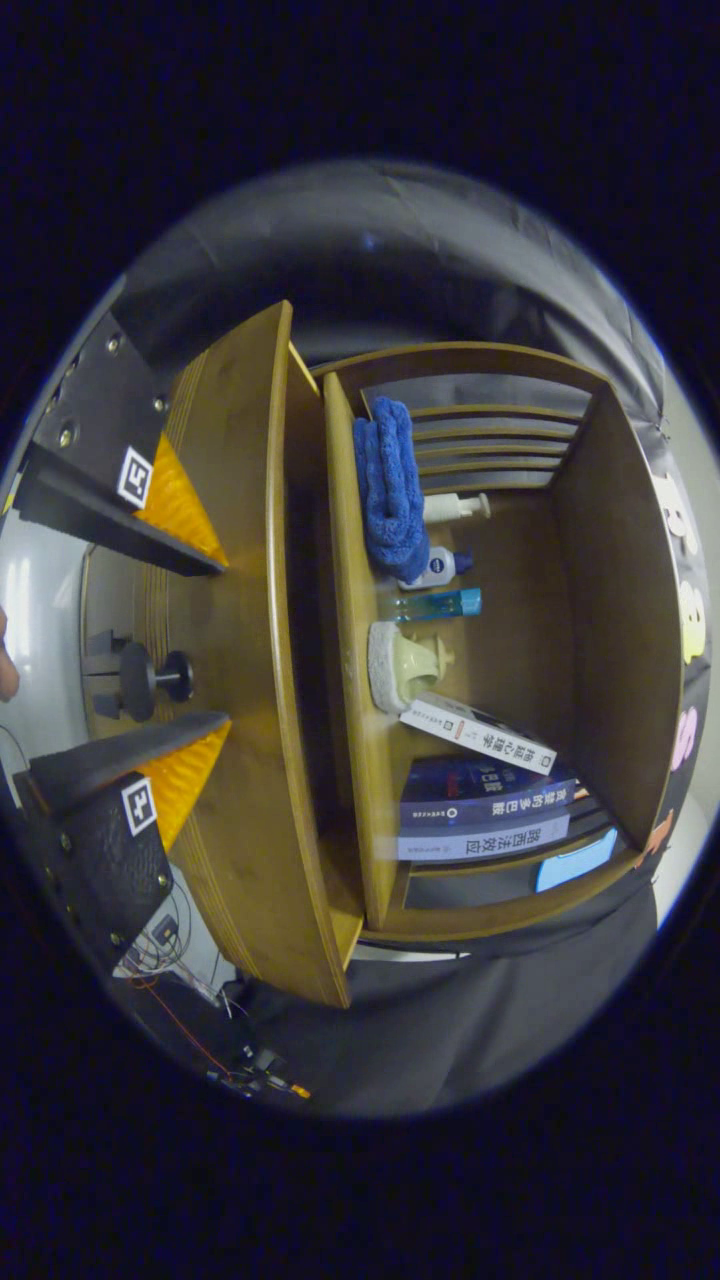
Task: Pull open the drawer, take out the items inside it, and place them on the countertop above the cabinet.
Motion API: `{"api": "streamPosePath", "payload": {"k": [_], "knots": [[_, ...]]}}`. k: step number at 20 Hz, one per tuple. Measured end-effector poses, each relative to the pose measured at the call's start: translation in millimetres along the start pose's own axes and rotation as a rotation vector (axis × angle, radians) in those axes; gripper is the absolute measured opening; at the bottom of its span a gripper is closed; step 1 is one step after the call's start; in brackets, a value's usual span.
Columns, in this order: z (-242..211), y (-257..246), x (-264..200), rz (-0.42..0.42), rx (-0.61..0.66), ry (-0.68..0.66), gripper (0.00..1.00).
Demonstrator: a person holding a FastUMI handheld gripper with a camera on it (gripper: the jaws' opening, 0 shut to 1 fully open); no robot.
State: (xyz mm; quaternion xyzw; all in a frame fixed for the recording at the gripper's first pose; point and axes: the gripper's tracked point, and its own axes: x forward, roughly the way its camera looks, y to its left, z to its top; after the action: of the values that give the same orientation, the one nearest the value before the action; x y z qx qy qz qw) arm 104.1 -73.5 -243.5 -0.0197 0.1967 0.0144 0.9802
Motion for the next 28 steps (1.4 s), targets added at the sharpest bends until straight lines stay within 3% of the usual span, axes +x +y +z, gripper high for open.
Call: {"api": "streamPosePath", "payload": {"k": [18,28], "knots": [[3.9,-3.5,22.1,0.015,-0.022,0.015,0.83],[11.6,-3.0,61.1,0.014,-0.02,0.039,0.83]]}}
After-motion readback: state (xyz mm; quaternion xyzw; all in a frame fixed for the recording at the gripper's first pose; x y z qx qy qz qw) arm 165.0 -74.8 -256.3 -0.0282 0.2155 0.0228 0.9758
